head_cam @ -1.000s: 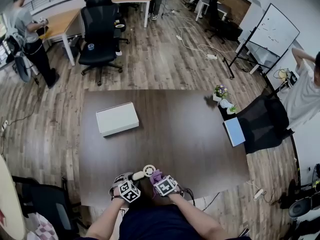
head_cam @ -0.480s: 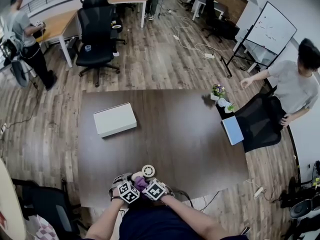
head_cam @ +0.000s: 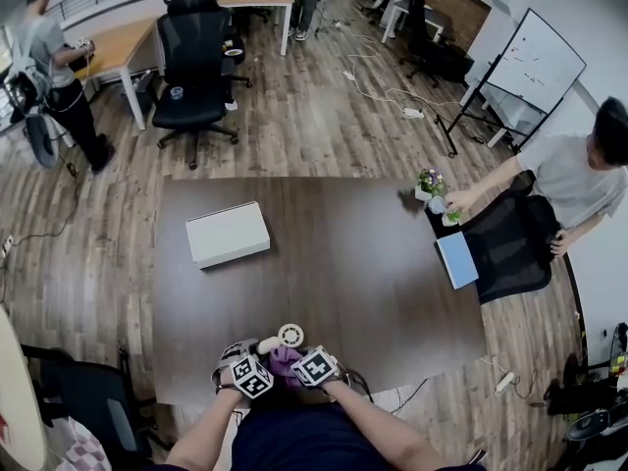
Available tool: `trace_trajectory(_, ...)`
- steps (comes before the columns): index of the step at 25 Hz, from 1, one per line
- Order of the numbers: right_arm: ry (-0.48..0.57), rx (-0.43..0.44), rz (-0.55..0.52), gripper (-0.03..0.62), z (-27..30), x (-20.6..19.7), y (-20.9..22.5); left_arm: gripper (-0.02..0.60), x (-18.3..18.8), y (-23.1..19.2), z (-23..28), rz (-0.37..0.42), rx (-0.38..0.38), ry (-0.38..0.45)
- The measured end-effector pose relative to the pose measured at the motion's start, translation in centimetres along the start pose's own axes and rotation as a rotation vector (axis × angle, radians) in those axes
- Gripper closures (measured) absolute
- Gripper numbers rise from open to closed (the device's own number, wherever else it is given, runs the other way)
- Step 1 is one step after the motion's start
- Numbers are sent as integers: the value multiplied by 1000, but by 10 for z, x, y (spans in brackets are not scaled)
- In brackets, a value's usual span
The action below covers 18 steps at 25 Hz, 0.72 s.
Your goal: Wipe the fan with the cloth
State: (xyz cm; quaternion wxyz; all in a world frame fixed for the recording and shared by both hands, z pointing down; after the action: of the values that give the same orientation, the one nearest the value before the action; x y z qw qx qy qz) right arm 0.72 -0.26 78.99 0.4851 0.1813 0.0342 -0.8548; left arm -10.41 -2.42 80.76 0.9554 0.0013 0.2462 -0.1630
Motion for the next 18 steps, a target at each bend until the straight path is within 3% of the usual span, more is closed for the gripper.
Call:
trace_trajectory(5,1,-56,164,459,-6,-14,39,402,-2,0,1,-1,0,2)
trace_trajectory(11,50,-194,323,461,-24,-12,103,402,4,1,4,11,5,-2)
trace_trajectory(18,124,-282,104,459,-25,59,114,402,4,1,0,26,-8,-19)
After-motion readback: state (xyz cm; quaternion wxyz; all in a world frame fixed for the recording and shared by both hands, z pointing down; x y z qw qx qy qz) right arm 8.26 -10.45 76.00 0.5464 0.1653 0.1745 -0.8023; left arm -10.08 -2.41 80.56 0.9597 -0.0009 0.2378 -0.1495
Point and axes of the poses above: the fingertips, and each gripper's own axes: z forward along the fingers, y to its right, x out of its top, the point moved 5 cm from there along -z, backward along the fingers, and after that the axes turned 12 degrees about -x, right-handed, at the moved point
